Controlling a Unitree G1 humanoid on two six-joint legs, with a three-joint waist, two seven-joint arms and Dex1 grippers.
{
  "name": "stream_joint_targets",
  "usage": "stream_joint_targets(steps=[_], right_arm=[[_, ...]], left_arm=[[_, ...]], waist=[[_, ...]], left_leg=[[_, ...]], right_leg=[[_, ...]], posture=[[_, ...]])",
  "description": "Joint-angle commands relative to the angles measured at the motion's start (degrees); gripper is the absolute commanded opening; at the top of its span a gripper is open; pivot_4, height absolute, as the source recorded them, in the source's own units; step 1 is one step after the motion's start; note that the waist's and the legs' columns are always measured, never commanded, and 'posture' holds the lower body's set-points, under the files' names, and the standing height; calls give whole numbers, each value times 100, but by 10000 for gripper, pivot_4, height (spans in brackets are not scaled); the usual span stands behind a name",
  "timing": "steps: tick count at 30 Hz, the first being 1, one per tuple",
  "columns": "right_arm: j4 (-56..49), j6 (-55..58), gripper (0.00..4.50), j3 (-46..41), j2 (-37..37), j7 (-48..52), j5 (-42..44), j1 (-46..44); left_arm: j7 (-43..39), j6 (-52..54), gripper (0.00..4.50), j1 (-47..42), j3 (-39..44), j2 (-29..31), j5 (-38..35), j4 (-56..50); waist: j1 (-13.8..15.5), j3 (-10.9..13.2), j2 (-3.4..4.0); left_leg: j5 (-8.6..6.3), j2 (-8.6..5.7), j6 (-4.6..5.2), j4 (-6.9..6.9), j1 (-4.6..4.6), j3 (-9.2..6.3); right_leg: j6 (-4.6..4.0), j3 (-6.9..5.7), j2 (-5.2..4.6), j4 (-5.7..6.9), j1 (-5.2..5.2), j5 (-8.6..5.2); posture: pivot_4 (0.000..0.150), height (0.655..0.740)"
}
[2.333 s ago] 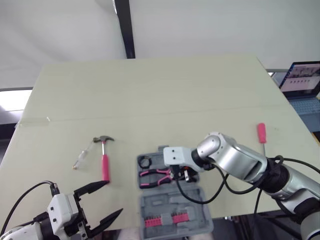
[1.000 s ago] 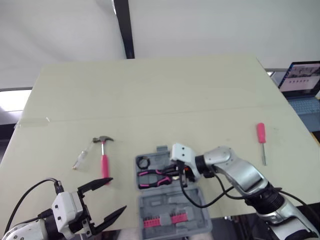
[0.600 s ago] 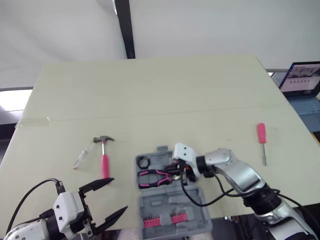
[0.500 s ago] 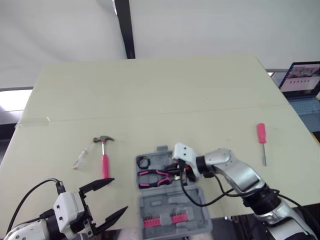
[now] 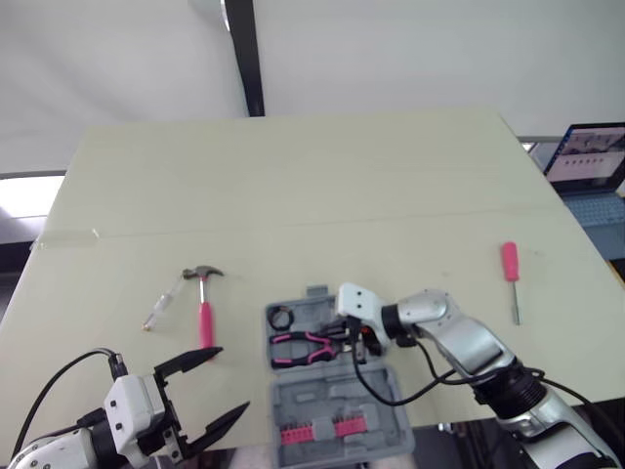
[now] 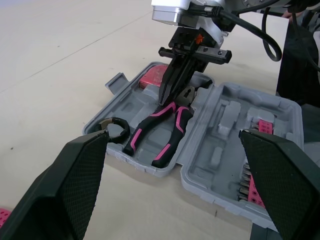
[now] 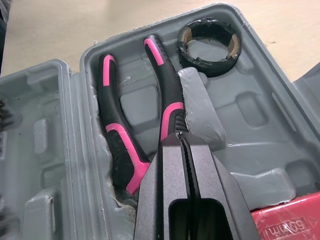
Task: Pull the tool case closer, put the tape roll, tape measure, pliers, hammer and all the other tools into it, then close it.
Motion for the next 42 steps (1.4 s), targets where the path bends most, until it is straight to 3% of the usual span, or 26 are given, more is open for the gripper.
stream_joint_targets(steps=[1, 21, 27, 35, 42], right_arm=[[428, 139, 457, 393, -122, -69, -475, 196], [665, 98, 457, 431, 33, -177, -706, 237], [522, 252, 457, -196, 334, -323, -268, 299], [-516, 765, 457, -1202, 299, -314, 625, 504], [-1347, 974, 457, -2664, -428, -322, 1285, 1131]], left_arm=[[21, -76, 45000, 70, -5, -4, 32, -146], [75, -64, 45000, -7, -46, 9, 60, -134], [104, -41, 45000, -106, -74, 19, 75, -80], [177, 61, 45000, -358, -187, 5, 46, -13], [677, 766, 45000, -382, -48, 33, 31, -55]], waist=[[0, -15, -3], [2, -109, -18], [5, -107, -15], [12, -73, 14], [52, -37, 34]], left_leg=[[0, 0, 0, 0, 1, 0], [-1, 0, -1, -7, 11, -4], [-1, 1, -1, -9, 10, -3], [-1, 0, -1, -10, -2, -4], [-1, 0, -1, -10, -7, -3]], right_leg=[[0, 0, 0, 0, 1, 0], [-3, -2, 0, -5, 12, -2], [-4, -2, 2, -6, 12, -2], [-4, -3, 2, -6, 0, -2], [-3, -3, 1, -7, -4, -2]], posture=[[1500, 7400], [1500, 7400], [1500, 7400], [1500, 7400], [1500, 7400]])
